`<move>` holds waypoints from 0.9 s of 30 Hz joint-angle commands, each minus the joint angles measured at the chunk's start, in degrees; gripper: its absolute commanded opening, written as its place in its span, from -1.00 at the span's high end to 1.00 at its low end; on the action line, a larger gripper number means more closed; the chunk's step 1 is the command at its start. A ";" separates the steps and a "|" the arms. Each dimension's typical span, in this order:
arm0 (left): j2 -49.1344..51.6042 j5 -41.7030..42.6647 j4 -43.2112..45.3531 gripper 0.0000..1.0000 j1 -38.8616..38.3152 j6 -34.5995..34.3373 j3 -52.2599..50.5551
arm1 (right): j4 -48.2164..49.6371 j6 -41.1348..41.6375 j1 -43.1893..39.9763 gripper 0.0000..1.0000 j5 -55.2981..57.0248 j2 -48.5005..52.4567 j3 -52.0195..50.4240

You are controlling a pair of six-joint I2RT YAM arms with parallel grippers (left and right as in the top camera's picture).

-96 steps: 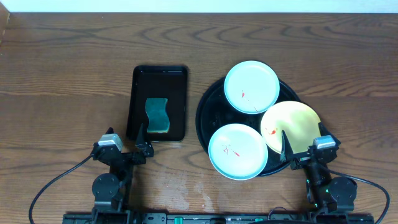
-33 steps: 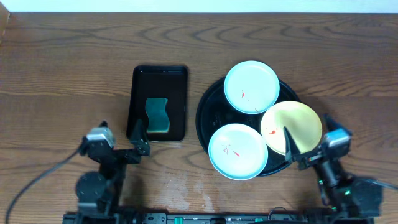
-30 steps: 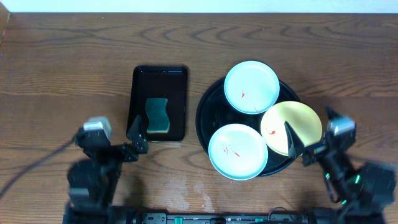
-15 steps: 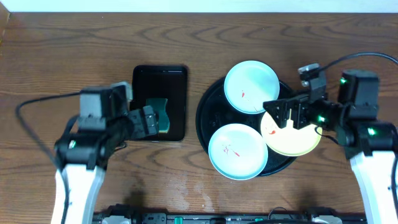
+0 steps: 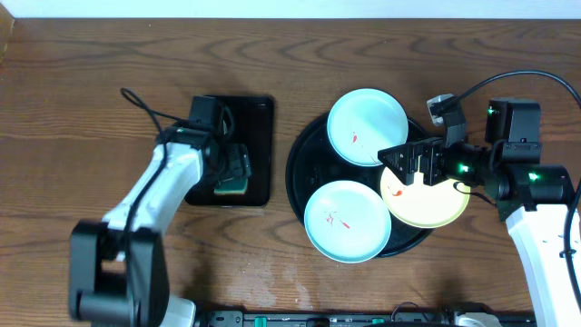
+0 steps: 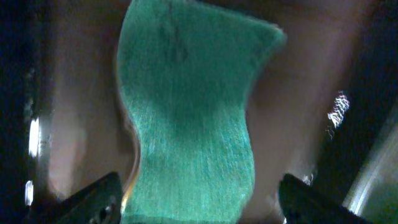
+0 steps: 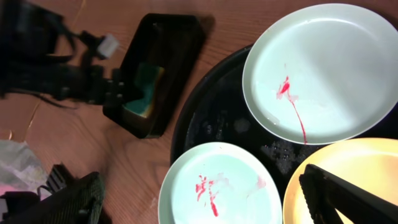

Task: Clean dirty plates on tray and stack at the side
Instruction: 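Reach left gripper to green sponge and right gripper to pale green plate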

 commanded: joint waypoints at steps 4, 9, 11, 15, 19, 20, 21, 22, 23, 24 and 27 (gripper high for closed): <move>7.08 -2.40 6.84 0.09 -0.11 -0.09 0.24 | -0.17 1.88 0.57 -0.99 -1.27 -0.28 0.98; 9.35 -2.58 7.10 0.85 -0.11 -0.09 0.24 | -1.27 1.81 0.57 -0.98 -1.18 -0.28 0.98; 8.70 -2.58 6.58 0.85 -0.11 -0.09 0.33 | -2.25 1.62 0.57 -0.98 -0.31 -0.26 0.96; 5.55 -2.54 5.49 0.46 -0.11 -0.09 0.46 | -4.70 1.60 0.59 -0.90 4.26 0.00 0.90; 2.95 -2.01 5.05 -0.88 -0.11 -0.09 0.46 | -7.82 1.64 0.59 -0.72 9.22 0.74 0.79; 2.56 -1.97 4.87 -0.89 -0.11 -0.09 0.46 | -8.44 1.62 0.59 -0.71 9.79 0.98 0.52; 2.27 -1.95 4.79 -0.89 -0.11 -0.09 0.44 | -8.83 1.62 0.59 -0.71 9.77 1.03 0.24; 2.21 -1.95 4.63 -0.88 -0.11 -0.09 0.44 | -8.85 1.62 0.59 -0.71 9.73 1.11 -0.22; 2.23 -1.92 4.59 -0.70 -0.11 -0.09 0.44 | -8.87 1.64 0.59 -0.70 9.70 1.11 -0.63; 2.27 -1.92 4.50 -0.53 -0.11 -0.09 0.31 | -8.83 1.62 0.59 -0.71 9.73 1.11 -1.07; 2.82 -1.92 4.46 -0.04 -0.13 -0.11 -0.11 | -8.63 1.64 0.59 -0.70 9.70 1.11 -2.38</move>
